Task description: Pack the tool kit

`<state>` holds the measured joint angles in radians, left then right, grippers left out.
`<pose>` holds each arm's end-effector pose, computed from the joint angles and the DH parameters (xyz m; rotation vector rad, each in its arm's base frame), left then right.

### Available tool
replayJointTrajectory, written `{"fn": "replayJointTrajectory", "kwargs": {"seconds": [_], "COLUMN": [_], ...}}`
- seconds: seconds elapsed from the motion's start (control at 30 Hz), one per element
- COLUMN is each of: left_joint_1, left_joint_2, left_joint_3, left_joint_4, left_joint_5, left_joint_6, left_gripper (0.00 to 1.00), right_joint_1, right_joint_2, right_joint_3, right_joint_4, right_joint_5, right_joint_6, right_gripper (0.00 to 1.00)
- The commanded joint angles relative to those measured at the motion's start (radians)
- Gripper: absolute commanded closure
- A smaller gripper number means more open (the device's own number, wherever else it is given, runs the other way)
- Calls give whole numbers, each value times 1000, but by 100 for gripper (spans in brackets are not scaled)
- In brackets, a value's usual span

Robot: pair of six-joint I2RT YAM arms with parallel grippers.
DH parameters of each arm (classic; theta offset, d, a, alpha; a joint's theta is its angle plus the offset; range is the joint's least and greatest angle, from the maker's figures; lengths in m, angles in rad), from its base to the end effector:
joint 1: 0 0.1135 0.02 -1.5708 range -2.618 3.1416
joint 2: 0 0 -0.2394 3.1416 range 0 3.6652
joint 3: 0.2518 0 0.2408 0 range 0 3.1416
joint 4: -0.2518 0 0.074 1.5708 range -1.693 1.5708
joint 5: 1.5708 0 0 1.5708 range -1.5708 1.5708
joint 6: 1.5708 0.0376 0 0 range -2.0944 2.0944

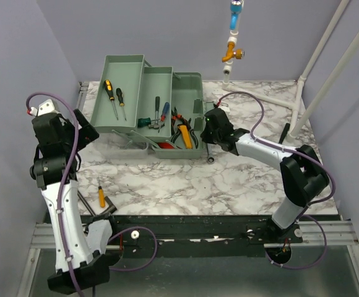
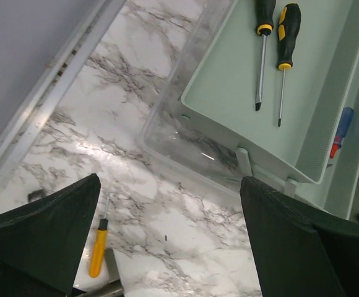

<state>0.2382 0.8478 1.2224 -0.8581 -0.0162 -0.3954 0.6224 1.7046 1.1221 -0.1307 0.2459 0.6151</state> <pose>0.1510 0.0373 0.3823 -0.6498 1.9498 -0.0809 0.3005 0.2043 0.2003 0.1206 2.2829 0.3755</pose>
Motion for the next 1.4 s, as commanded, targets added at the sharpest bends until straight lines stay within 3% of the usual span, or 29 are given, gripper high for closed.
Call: {"fn": "replayJointTrajectory", "kwargs": {"seconds": [0.0, 0.1, 0.43, 0.57, 0.7, 1.07, 1.27, 1.37], "left_joint_1": [136, 199, 288, 354, 357, 335, 247, 220], "left_joint_2": [100, 149, 202, 284, 415, 676, 949, 1038], "left_joint_3": [12, 9, 46, 47, 71, 58, 336, 397], "left_joint_4": [57, 75, 114, 189, 250, 359, 104, 94], "left_joint_5": [376, 498, 458, 561, 674, 640, 588, 653], "left_joint_6": [-70, -96, -156, -234, -263, -328, -169, -161], "left_gripper": [1, 2, 3, 5, 12, 15, 16, 18], "right_joint_1": [-4, -4, -5, -4, -4, -3, -4, -5], "right_joint_2": [-50, -69, -99, -106, -112, -116, -100, -92], "right_joint_3": [-57, -76, -131, -149, -158, -184, -187, -186], "right_joint_4": [-33, -31, -10, 14, 33, 78, 89, 89], "right_joint_5": [2, 9, 58, 41, 27, -11, -26, -37], "right_joint_6": [-5, -1, -22, -17, -12, -5, 3, 2], "right_gripper": [99, 99, 99, 100, 99, 99, 99, 99]}}
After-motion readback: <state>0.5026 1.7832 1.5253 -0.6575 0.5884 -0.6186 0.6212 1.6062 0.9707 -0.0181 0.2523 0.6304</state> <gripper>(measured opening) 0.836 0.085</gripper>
